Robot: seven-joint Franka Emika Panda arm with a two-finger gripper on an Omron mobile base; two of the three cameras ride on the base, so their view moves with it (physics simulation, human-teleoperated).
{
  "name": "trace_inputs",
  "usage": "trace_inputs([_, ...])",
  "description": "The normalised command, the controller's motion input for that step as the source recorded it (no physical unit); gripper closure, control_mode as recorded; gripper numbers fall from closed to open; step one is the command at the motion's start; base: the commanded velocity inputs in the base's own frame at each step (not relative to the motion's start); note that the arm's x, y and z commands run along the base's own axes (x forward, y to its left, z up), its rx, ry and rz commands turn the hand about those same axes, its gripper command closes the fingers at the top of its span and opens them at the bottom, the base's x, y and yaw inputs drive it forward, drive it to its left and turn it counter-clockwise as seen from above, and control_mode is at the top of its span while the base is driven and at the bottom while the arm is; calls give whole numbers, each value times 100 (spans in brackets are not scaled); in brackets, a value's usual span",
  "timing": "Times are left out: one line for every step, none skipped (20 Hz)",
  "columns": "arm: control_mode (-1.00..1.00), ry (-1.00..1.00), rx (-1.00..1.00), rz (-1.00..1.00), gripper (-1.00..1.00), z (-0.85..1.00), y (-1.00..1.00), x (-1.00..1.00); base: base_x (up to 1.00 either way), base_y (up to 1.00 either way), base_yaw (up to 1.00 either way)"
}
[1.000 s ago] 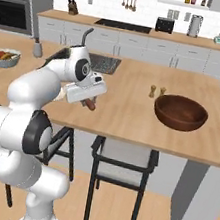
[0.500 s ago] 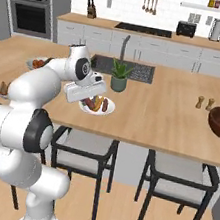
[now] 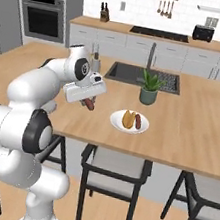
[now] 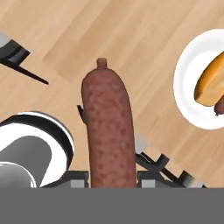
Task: Place one bun and one sausage from the bowl on each plate.
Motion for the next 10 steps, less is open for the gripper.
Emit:
trace_inputs([100, 0, 0, 0, 100, 0, 0, 0, 34, 49, 2])
trace_inputs([100, 0, 0, 0, 100, 0, 0, 0, 29, 48, 1])
trace_inputs([100, 0, 0, 0, 100, 0, 0, 0, 20, 47, 1])
trace_inputs([100, 0, 0, 0, 100, 0, 0, 0, 9, 51, 0])
trace_inputs([100, 0, 0, 0, 100, 0, 0, 0, 0, 55, 0])
trace_inputs([100, 0, 0, 0, 100, 0, 0, 0, 0, 62, 0])
trace_inputs([100, 0, 0, 0, 100, 0, 0, 0, 8, 71, 0])
trace_inputs([100, 0, 0, 0, 100, 0, 0, 0, 13, 74, 0])
trace_inputs([100, 0, 0, 0, 100, 0, 0, 0, 15, 74, 0])
trace_inputs([100, 0, 0, 0, 100, 0, 0, 0, 24, 71, 1])
